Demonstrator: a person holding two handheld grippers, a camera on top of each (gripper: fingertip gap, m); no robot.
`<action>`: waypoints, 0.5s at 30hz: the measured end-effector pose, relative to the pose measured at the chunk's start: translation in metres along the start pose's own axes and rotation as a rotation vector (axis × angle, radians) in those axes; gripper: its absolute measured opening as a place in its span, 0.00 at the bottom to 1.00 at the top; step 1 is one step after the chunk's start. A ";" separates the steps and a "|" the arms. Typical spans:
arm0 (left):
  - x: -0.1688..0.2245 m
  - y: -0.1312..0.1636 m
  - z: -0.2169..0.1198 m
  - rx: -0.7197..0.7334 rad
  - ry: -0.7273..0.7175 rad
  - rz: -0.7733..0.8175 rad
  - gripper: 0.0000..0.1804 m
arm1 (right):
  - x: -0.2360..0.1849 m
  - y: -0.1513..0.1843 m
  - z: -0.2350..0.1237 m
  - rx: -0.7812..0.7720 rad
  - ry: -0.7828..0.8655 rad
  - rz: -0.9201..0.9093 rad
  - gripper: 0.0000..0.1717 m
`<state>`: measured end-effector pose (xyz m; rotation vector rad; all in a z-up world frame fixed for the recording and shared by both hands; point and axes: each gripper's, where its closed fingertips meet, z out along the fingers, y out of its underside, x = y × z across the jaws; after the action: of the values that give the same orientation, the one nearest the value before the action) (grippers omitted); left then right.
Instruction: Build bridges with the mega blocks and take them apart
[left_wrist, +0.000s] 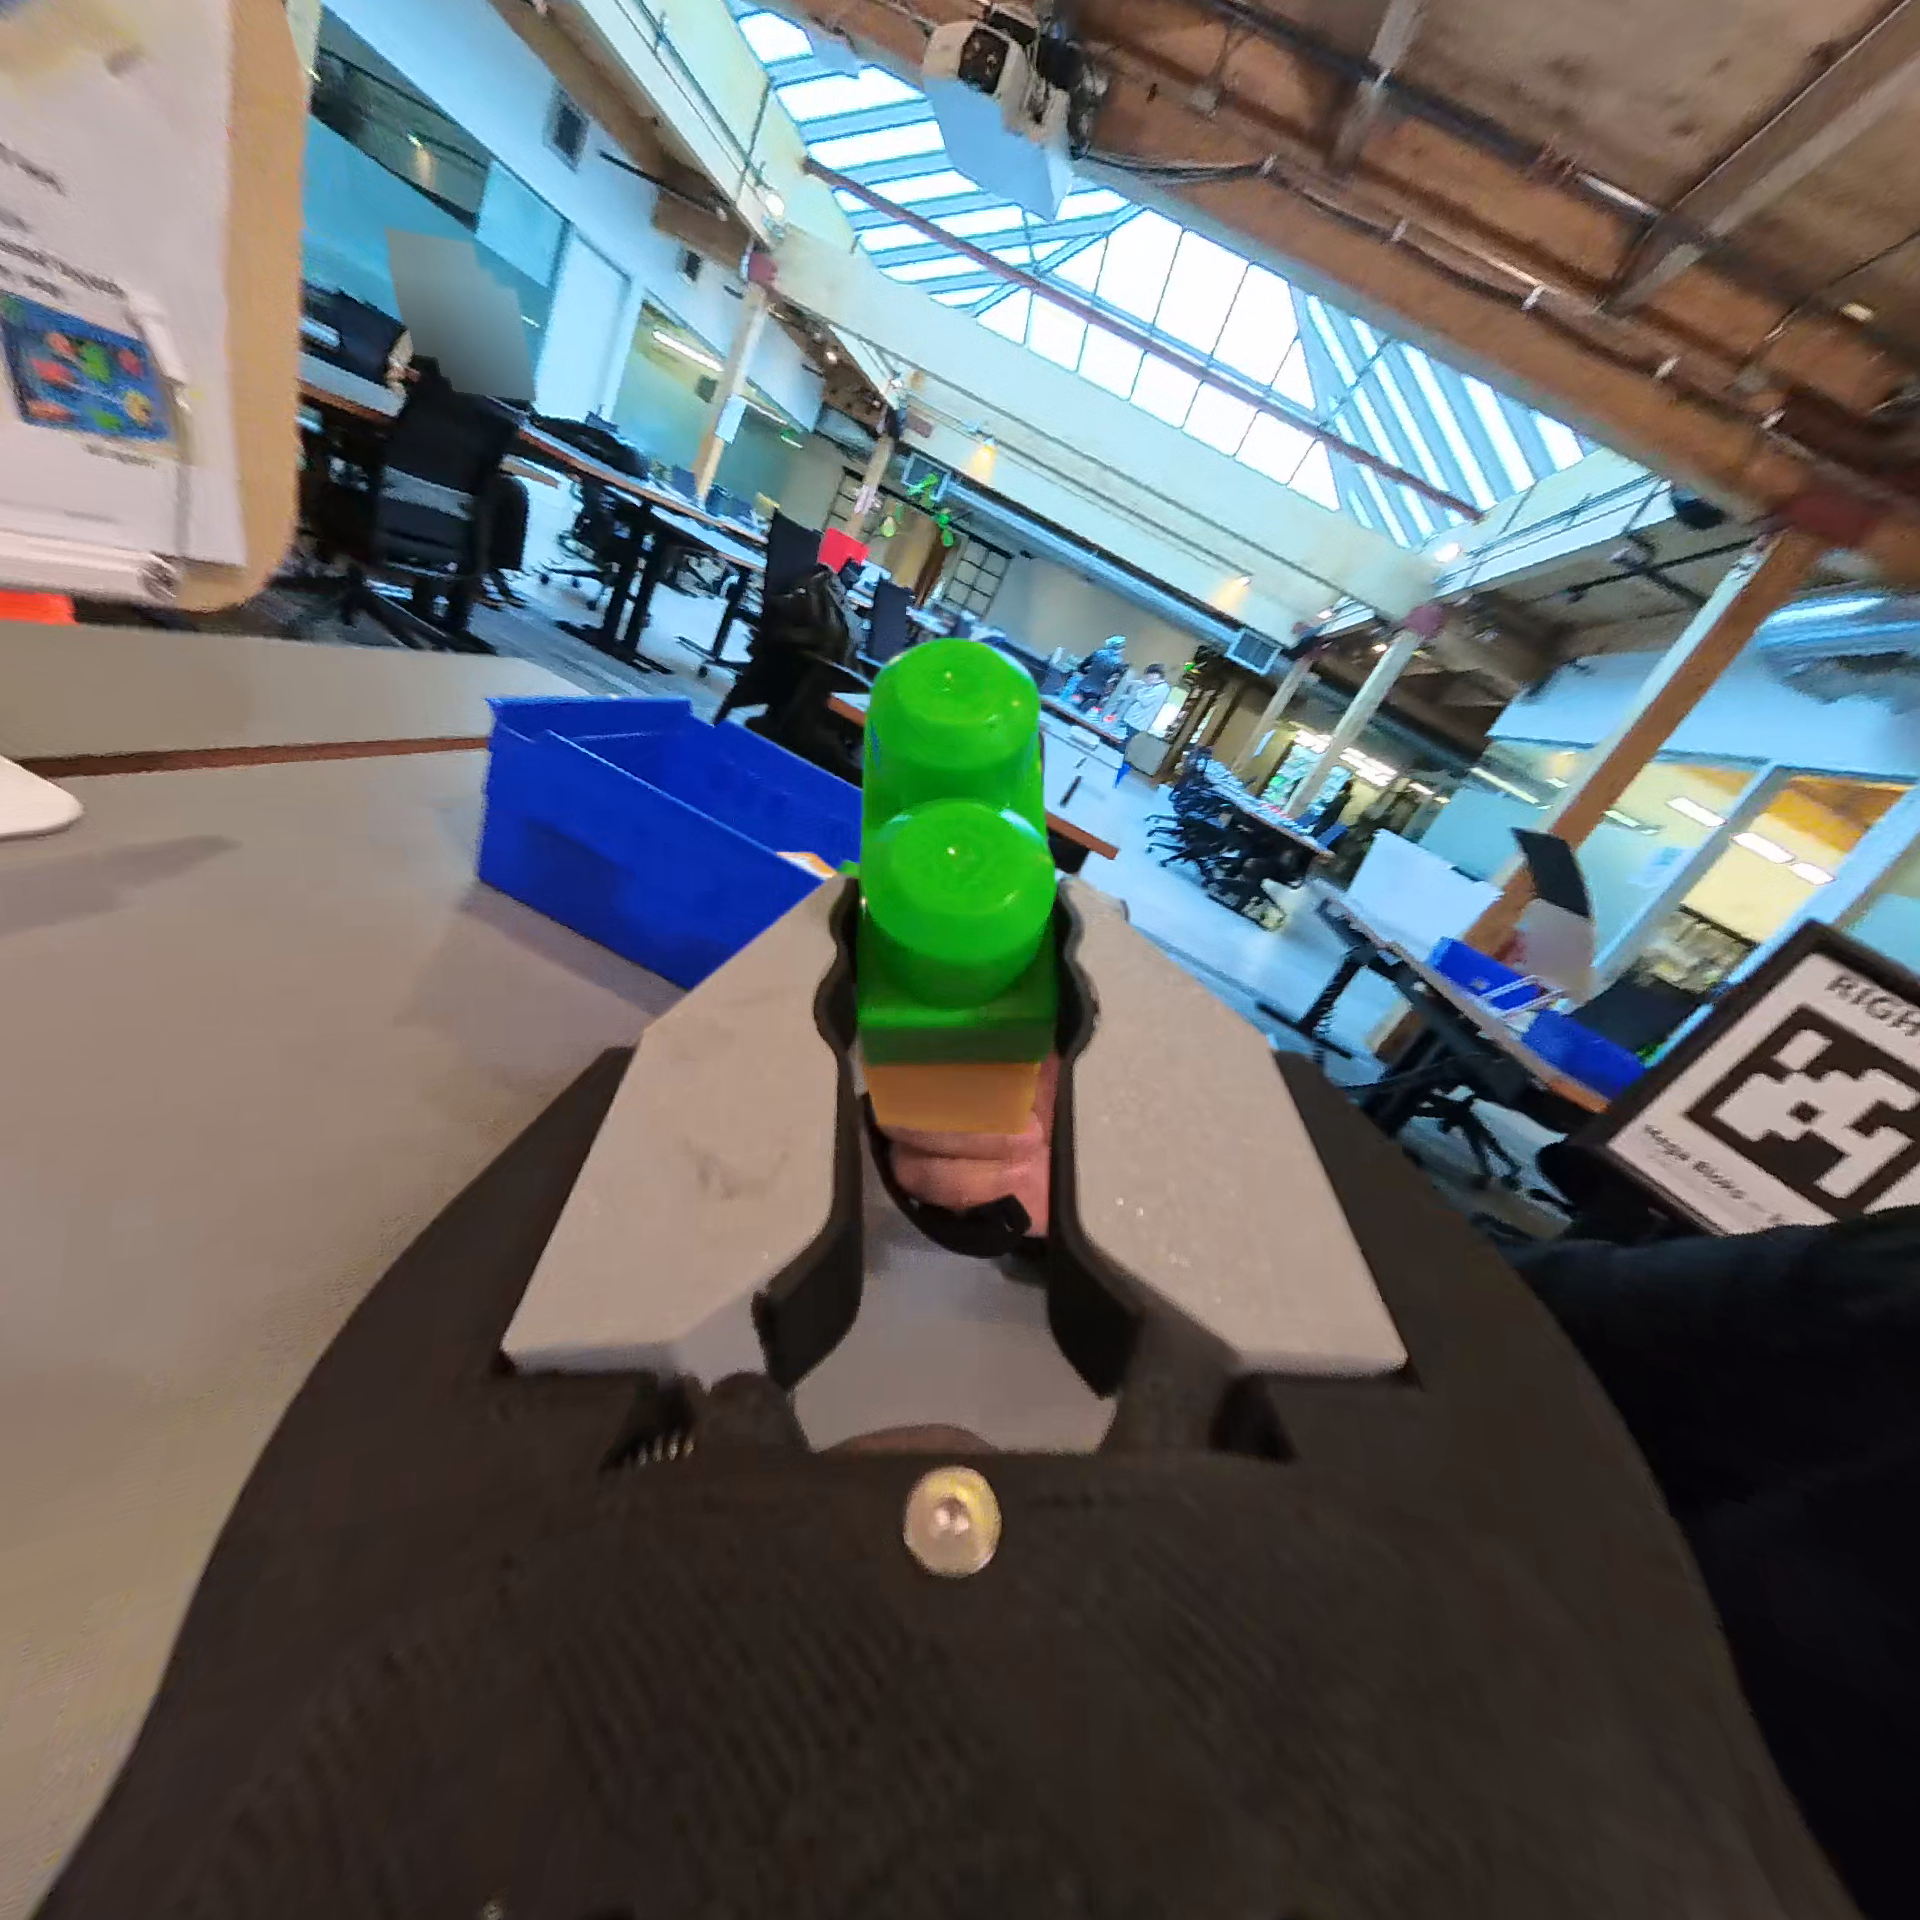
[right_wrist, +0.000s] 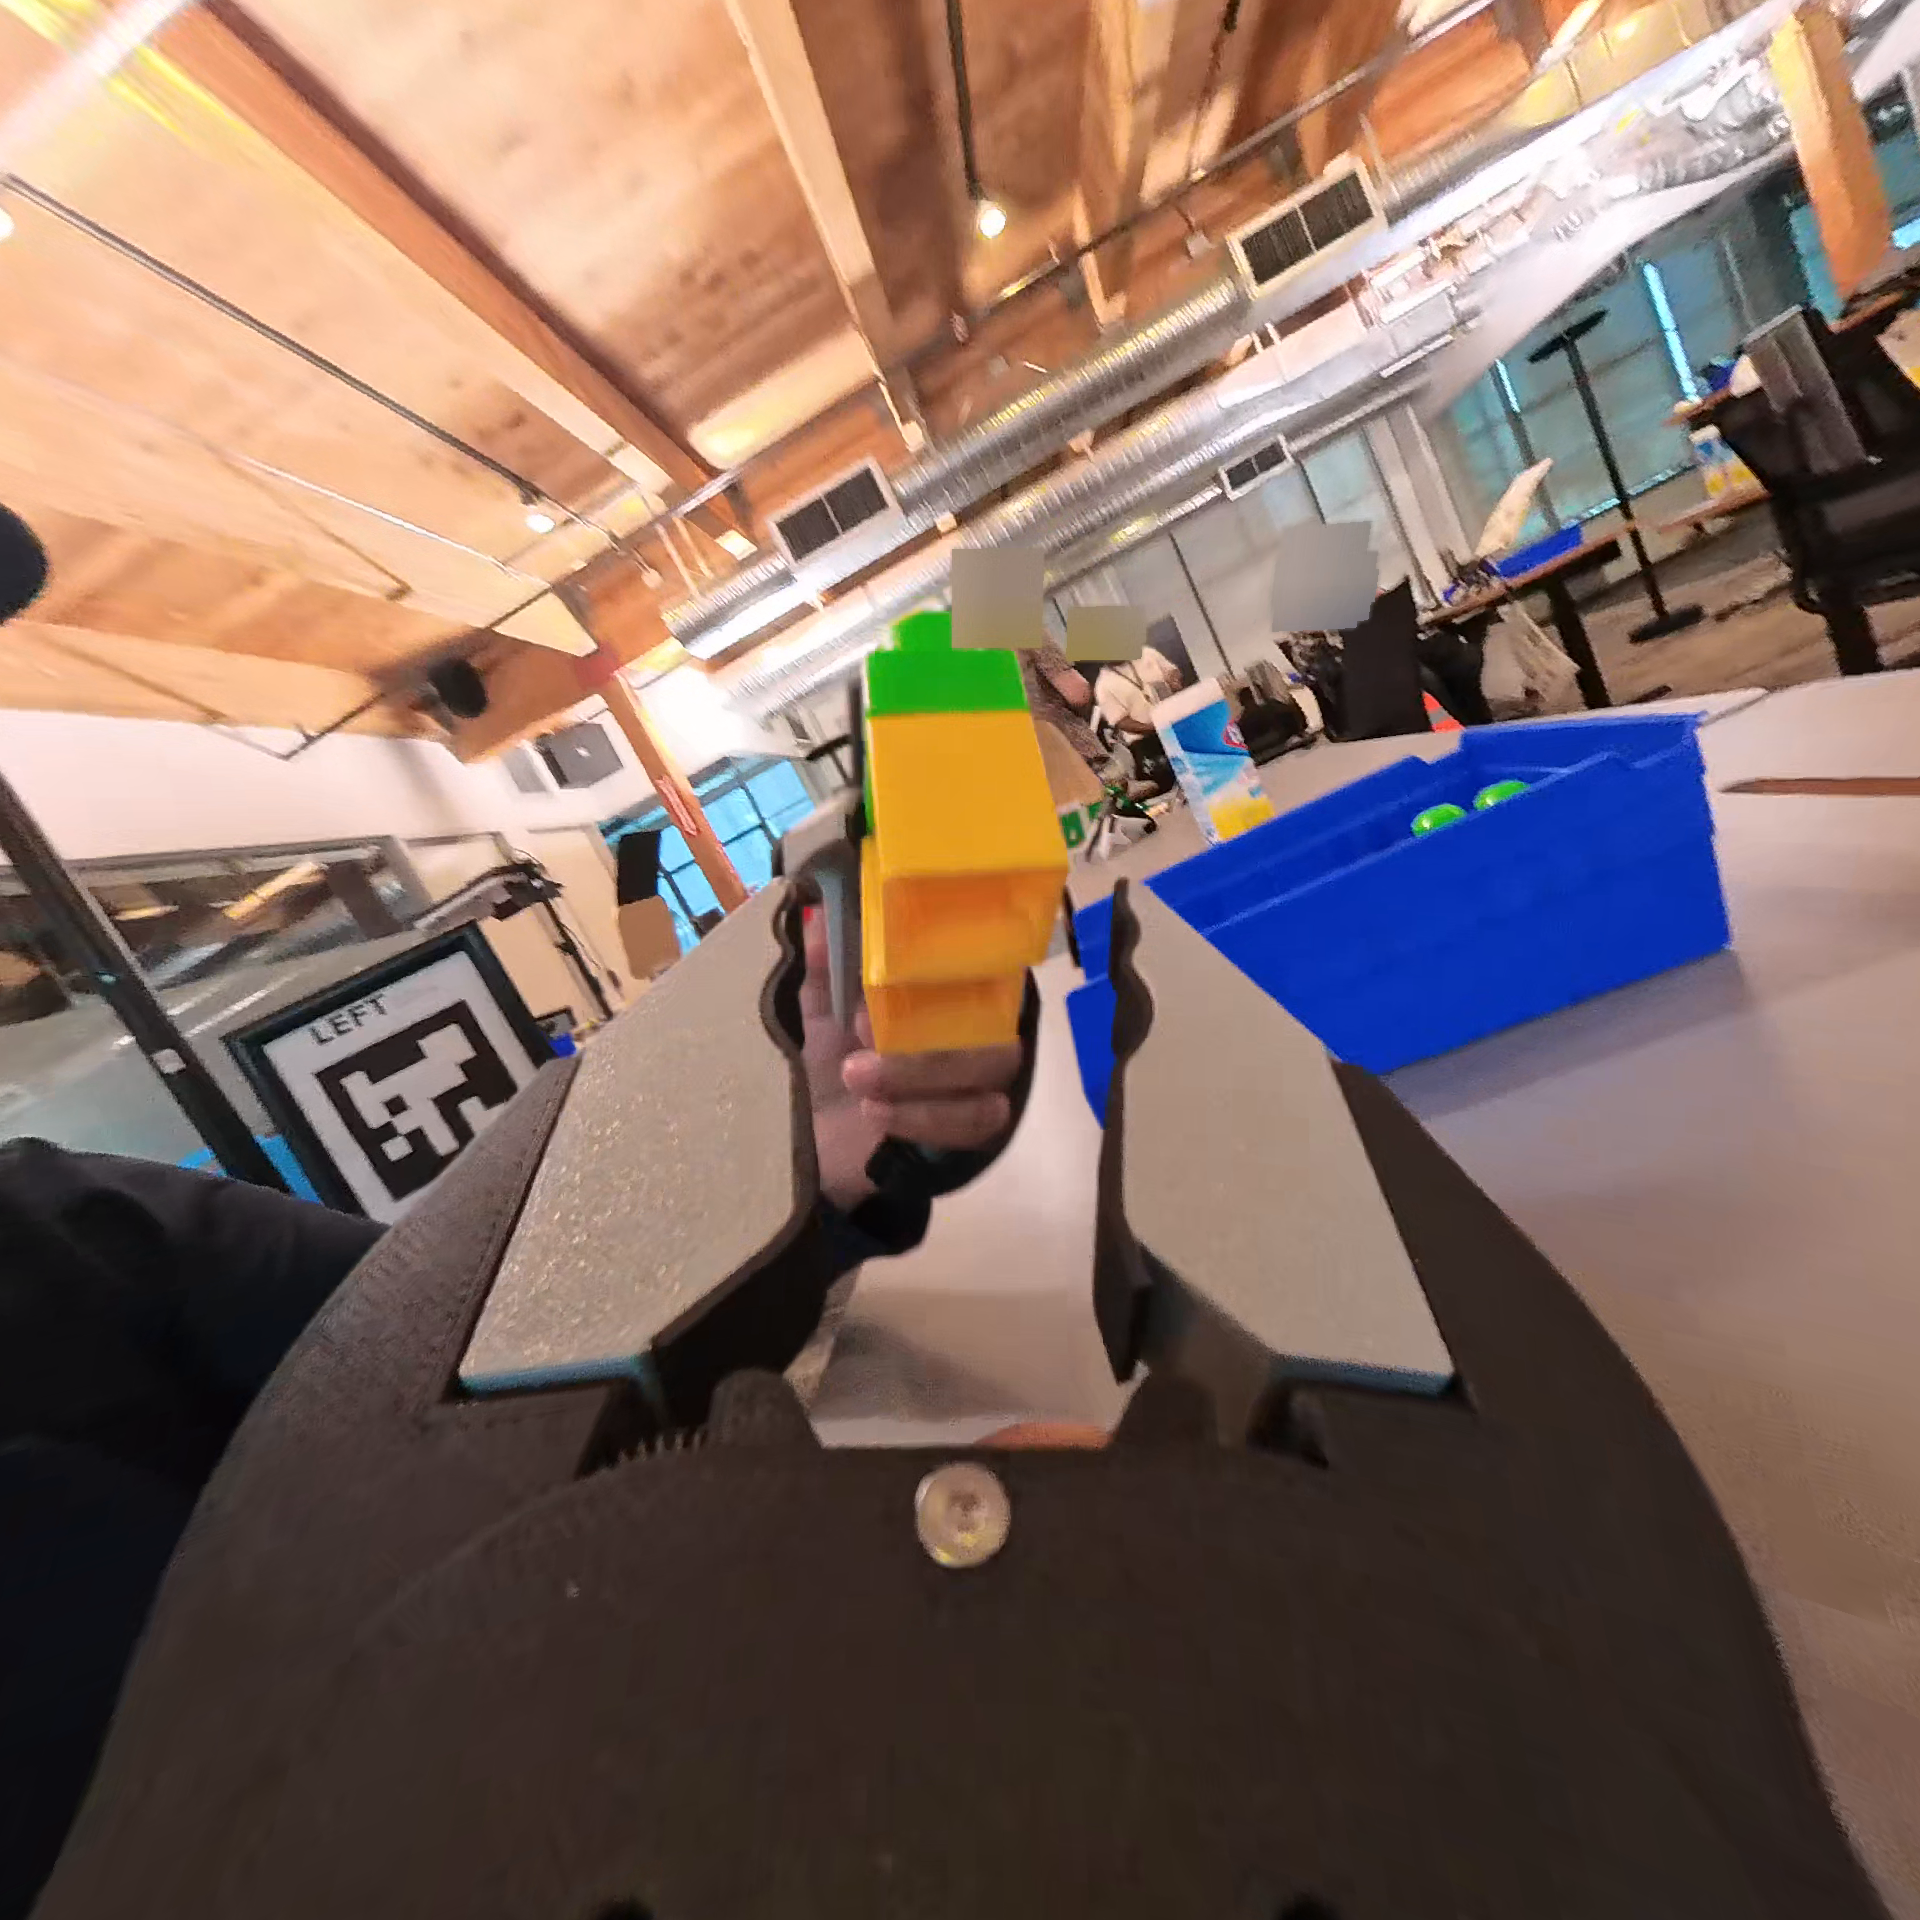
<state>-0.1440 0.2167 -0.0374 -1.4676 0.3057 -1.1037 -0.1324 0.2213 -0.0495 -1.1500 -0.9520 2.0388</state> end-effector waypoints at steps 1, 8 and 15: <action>0.001 0.006 0.003 -0.010 0.015 -0.021 0.19 | -0.003 -0.001 0.000 0.005 -0.016 0.003 0.31; 0.005 0.028 0.007 -0.043 0.066 -0.029 0.19 | -0.006 0.010 0.000 -0.095 -0.011 -0.021 0.19; -0.006 0.045 -0.001 -0.161 -0.002 -0.006 0.19 | 0.002 0.025 0.001 -0.196 0.048 -0.043 0.19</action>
<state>-0.1298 0.2087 -0.0800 -1.6123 0.3964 -1.1029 -0.1382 0.2085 -0.0703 -1.2621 -1.1633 1.9079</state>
